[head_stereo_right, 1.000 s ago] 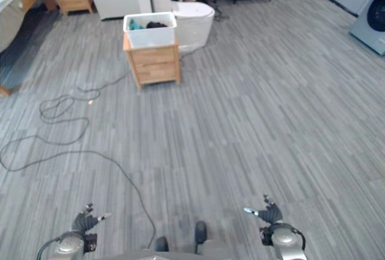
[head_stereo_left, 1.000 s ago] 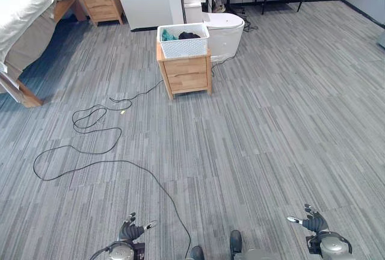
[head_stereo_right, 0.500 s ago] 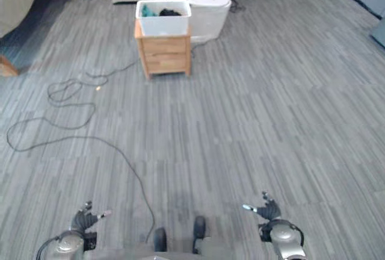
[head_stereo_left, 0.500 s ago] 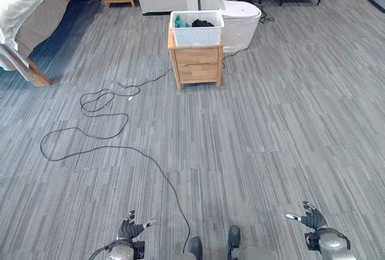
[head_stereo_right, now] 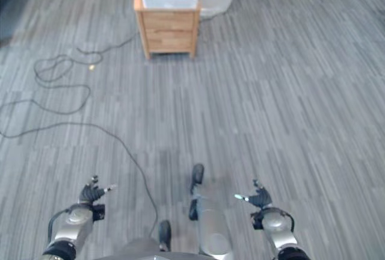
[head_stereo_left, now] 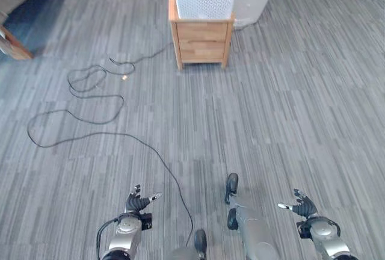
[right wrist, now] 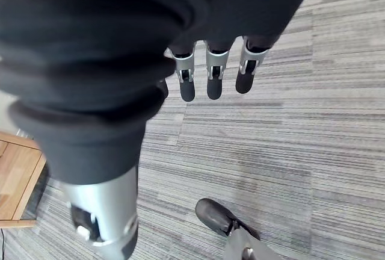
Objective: Grab the laundry basket,head to the washer,open it,put in the laundry and shut it.
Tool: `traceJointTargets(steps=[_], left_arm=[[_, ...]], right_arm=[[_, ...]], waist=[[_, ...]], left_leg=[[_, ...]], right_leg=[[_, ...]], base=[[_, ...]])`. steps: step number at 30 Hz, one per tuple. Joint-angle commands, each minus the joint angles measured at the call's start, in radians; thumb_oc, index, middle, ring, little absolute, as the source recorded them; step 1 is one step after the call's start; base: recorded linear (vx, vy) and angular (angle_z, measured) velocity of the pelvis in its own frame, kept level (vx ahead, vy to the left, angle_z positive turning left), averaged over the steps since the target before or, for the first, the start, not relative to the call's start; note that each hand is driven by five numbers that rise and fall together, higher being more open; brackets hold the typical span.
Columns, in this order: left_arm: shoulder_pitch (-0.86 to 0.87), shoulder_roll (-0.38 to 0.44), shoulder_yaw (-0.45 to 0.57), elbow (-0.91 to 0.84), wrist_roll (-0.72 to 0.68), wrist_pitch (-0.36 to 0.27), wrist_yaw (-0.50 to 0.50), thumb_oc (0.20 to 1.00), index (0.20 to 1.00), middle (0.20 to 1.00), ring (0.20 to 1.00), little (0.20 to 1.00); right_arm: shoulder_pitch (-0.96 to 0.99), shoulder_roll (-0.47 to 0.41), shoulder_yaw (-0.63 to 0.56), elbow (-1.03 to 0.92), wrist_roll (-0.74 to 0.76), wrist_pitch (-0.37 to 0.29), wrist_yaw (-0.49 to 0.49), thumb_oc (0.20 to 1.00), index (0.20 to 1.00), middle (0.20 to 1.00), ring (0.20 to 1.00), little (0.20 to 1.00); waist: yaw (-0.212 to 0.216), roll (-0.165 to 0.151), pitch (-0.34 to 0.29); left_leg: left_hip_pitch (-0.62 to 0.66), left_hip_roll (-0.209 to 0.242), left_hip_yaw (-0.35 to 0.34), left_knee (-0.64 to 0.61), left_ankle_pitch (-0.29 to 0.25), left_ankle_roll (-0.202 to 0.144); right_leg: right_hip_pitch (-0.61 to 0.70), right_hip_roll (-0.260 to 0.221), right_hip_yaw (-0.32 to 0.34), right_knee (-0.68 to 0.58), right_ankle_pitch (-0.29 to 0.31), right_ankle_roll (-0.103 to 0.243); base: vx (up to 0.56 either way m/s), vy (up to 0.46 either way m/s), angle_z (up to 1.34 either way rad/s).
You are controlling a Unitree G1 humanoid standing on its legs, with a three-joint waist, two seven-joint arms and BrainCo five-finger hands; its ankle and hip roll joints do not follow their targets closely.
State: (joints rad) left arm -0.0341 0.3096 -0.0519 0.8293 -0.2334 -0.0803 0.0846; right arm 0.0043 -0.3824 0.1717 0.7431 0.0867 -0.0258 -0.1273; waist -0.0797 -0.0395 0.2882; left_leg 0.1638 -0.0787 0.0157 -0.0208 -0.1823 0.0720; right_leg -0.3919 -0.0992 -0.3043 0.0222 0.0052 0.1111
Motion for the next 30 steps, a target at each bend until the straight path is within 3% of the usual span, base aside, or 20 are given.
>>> traceJointTargets(steps=[1, 4, 5, 6, 9, 10, 12, 13, 15, 16, 17, 19, 22, 24, 27, 30], left_arm=[[0.049, 0.038, -0.020, -0.052, 0.003, -0.027, 0.002, 1.000, 1.000, 1.000, 1.000, 1.000], [0.062, 0.019, -0.029, -0.053, -0.002, -0.027, -0.004, 1.000, 1.000, 1.000, 1.000, 1.000], [0.062, 0.020, -0.029, -0.053, -0.002, -0.027, -0.004, 1.000, 1.000, 1.000, 1.000, 1.000], [0.074, 0.012, -0.033, -0.055, 0.000, -0.023, -0.013, 1.000, 1.000, 1.000, 1.000, 1.000], [0.061, 0.000, -0.047, -0.036, -0.006, -0.023, -0.013, 1.000, 1.000, 1.000, 1.000, 1.000], [0.054, -0.003, -0.052, -0.036, -0.010, -0.022, -0.015, 1.000, 1.000, 1.000, 1.000, 1.000], [0.035, -0.011, -0.069, -0.025, -0.004, -0.021, -0.017, 1.000, 1.000, 1.000, 1.000, 1.000], [0.034, -0.010, -0.078, -0.023, 0.009, -0.018, -0.021, 1.000, 1.000, 1.000, 1.000, 1.000], [0.037, -0.007, -0.080, -0.028, 0.014, -0.016, -0.023, 1.000, 1.000, 1.000, 1.000, 1.000], [0.043, -0.002, -0.080, -0.029, 0.019, -0.011, -0.026, 1.000, 1.000, 1.000, 1.000, 1.000], [0.043, -0.002, -0.080, -0.030, 0.019, -0.011, -0.026, 1.000, 1.000, 1.000, 1.000, 1.000], [0.045, 0.002, -0.078, -0.026, 0.025, -0.006, -0.031, 1.000, 1.000, 1.000, 1.000, 1.000], [0.064, 0.006, -0.068, -0.024, 0.037, 0.000, -0.034, 1.000, 1.000, 1.000, 1.000, 1.000], [0.076, 0.006, -0.060, -0.017, 0.039, 0.003, -0.037, 1.000, 1.000, 1.000, 1.000, 1.000], [0.107, 0.009, -0.040, -0.035, 0.034, 0.004, -0.032, 1.000, 1.000, 1.000, 1.000, 1.000], [0.102, 0.024, -0.034, -0.063, 0.025, 0.006, -0.025, 1.000, 1.000, 1.000, 1.000, 1.000]], right_arm=[[-0.018, -0.042, -0.004, -0.026, -0.025, -0.019, -0.005, 1.000, 1.000, 1.000, 1.000, 1.000], [-0.006, -0.052, -0.005, -0.022, -0.027, -0.024, -0.001, 1.000, 1.000, 1.000, 1.000, 1.000], [-0.006, -0.051, -0.005, -0.022, -0.027, -0.024, -0.001, 1.000, 1.000, 1.000, 1.000, 1.000], [-0.001, -0.058, -0.007, -0.024, -0.030, -0.026, 0.000, 1.000, 1.000, 1.000, 1.000, 1.000], [-0.011, -0.063, -0.006, -0.005, -0.018, -0.028, -0.001, 1.000, 1.000, 1.000, 1.000, 1.000], [-0.014, -0.066, -0.005, 0.002, -0.014, -0.027, -0.004, 1.000, 1.000, 1.000, 1.000, 1.000], [-0.024, -0.075, -0.008, 0.015, -0.005, -0.026, -0.011, 1.000, 1.000, 1.000, 1.000, 1.000], [-0.023, -0.078, -0.012, 0.024, 0.001, -0.025, -0.012, 1.000, 1.000, 1.000, 1.000, 1.000], [-0.021, -0.077, -0.012, 0.029, 0.002, -0.024, -0.014, 1.000, 1.000, 1.000, 1.000, 1.000], [-0.022, -0.076, -0.011, 0.038, 0.000, -0.021, -0.018, 1.000, 1.000, 1.000, 1.000, 1.000], [-0.022, -0.076, -0.011, 0.038, 0.000, -0.021, -0.018, 1.000, 1.000, 1.000, 1.000, 1.000], [-0.021, -0.071, -0.012, 0.046, 0.004, -0.020, -0.023, 1.000, 1.000, 1.000, 1.000, 1.000], [-0.010, -0.061, -0.011, 0.044, 0.000, -0.017, -0.022, 1.000, 1.000, 1.000, 1.000, 1.000], [-0.011, -0.057, -0.008, 0.043, -0.008, -0.016, -0.017, 1.000, 1.000, 1.000, 1.000, 1.000], [-0.021, -0.043, 0.011, 0.017, -0.044, -0.010, -0.005, 1.000, 1.000, 1.000, 1.000, 1.000], [-0.047, -0.033, 0.023, -0.014, -0.051, -0.013, 0.005, 1.000, 1.000, 1.000, 1.000, 1.000]], waist=[[-0.015, -0.011, -0.052], [-0.027, 0.018, -0.072], [-0.029, 0.016, -0.074], [-0.030, 0.034, -0.082], [-0.033, 0.027, -0.084], [-0.030, 0.020, -0.080], [-0.015, 0.002, -0.064], [-0.004, -0.011, -0.059], [0.002, -0.013, -0.057], [0.012, -0.008, -0.060], [0.013, -0.010, -0.059], [0.025, -0.002, -0.056], [0.033, 0.001, -0.067], [0.041, 0.003, -0.073], [0.073, -0.006, -0.102], [0.083, -0.003, -0.090]], left_leg=[[0.060, 0.043, 0.026, 0.050, -0.063, -0.077], [0.052, 0.089, 0.035, 0.113, 0.000, -0.130], [0.048, 0.085, 0.033, 0.112, 0.003, -0.129], [0.021, 0.113, 0.036, 0.203, 0.070, -0.162], [-0.054, 0.132, 0.055, 0.351, 0.169, -0.176], [-0.090, 0.131, 0.068, 0.378, 0.161, -0.163], [-0.189, 0.113, 0.097, 0.391, 0.088, -0.129], [-0.250, 0.088, 0.115, 0.336, 0.036, -0.105], [-0.284, 0.079, 0.119, 0.297, 0.051, -0.105], [-0.339, 0.077, 0.123, 0.211, 0.122, -0.114], [-0.335, 0.076, 0.124, 0.206, 0.124, -0.114], [-0.372, 0.085, 0.153, 0.147, 0.194, -0.130], [-0.377, 0.110, 0.214, 0.129, 0.227, -0.135], [-0.353, 0.109, 0.215, 0.114, 0.212, -0.127], [-0.309, 0.095, 0.229, 0.134, 0.159, -0.087], [-0.276, 0.077, 0.243, 0.146, 0.105, -0.044]], right_leg=[[0.128, -0.017, 0.060, 0.005, 0.065, 0.058], [0.165, 0.004, 0.066, 0.013, 0.062, 0.028], [0.163, 0.000, 0.065, 0.012, 0.064, 0.029], [0.199, 0.022, 0.064, 0.014, 0.037, -0.001], [0.253, 0.035, 0.077, -0.001, -0.003, -0.036], [0.270, 0.031, 0.083, -0.010, -0.012, -0.040], [0.320, 0.026, 0.093, -0.039, -0.027, -0.037], [0.351, 0.019, 0.102, -0.059, -0.031, -0.028], [0.367, 0.022, 0.108, -0.069, -0.034, -0.025], [0.392, 0.041, 0.122, -0.083, -0.043, -0.025], [0.394, 0.041, 0.122, -0.084, -0.044, -0.025], [0.431, 0.061, 0.134, -0.090, -0.062, -0.029], [0.472, 0.072, 0.147, -0.082, -0.090, -0.031], [0.491, 0.075, 0.161, -0.079, -0.102, -0.028], [0.520, 0.028, 0.201, -0.014, -0.130, -0.004], [0.445, 0.006, 0.229, 0.170, -0.126, 0.029]], base=[[0.34, -0.172, 0.37], [0.26, -0.179, 0.43], [0.28, -0.218, 0.66], [0.26, -0.209, 0.64], [0.27, -0.214, -0.06], [0.17, -0.133, -0.42], [0.23, -0.120, -0.13], [0.22, -0.073, 0.00], [0.22, -0.044, -0.22], [0.22, -0.036, -0.33], [0.24, -0.027, -0.43], [0.23, 0.005, -0.65], [0.24, 0.045, -0.44], [0.35, 0.124, -0.47], [0.52, 0.295, -0.07], [0.23, 0.197, -0.36]])
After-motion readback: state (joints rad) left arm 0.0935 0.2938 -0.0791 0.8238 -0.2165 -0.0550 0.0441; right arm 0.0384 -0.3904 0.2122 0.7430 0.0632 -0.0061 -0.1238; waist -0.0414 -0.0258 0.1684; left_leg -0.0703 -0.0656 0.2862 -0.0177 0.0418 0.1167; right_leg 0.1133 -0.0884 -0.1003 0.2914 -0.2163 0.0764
